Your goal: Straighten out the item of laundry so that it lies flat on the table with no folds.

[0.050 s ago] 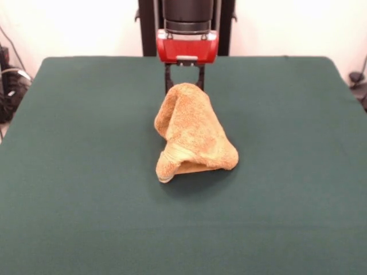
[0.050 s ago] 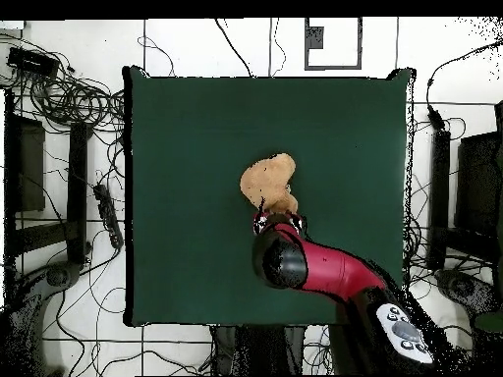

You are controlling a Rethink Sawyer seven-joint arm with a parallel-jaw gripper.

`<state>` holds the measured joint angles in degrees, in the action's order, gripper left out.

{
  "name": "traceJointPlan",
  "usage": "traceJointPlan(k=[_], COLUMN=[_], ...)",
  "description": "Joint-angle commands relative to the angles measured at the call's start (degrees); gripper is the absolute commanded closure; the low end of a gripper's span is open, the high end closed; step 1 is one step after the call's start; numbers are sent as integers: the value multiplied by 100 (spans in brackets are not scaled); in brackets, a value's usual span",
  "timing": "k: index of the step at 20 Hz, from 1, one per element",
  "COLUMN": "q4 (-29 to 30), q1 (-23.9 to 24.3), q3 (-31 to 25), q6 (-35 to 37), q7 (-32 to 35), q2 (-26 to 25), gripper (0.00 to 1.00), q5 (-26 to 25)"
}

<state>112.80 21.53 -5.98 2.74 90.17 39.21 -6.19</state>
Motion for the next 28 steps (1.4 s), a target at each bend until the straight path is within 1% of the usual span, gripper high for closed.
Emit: traceJointPlan(k=[1, 11, 16, 28], q4=[-410, -512, -521, -691], q1=[41, 120, 168, 60], q3=[-941, -1089, -1144, -1086], q6=[724, 793, 715, 939], q7=[339, 300, 300, 276], q2=[-90, -162, -198, -122], gripper=[0, 0, 0, 0], q5=[-58, -123, -182, -135])
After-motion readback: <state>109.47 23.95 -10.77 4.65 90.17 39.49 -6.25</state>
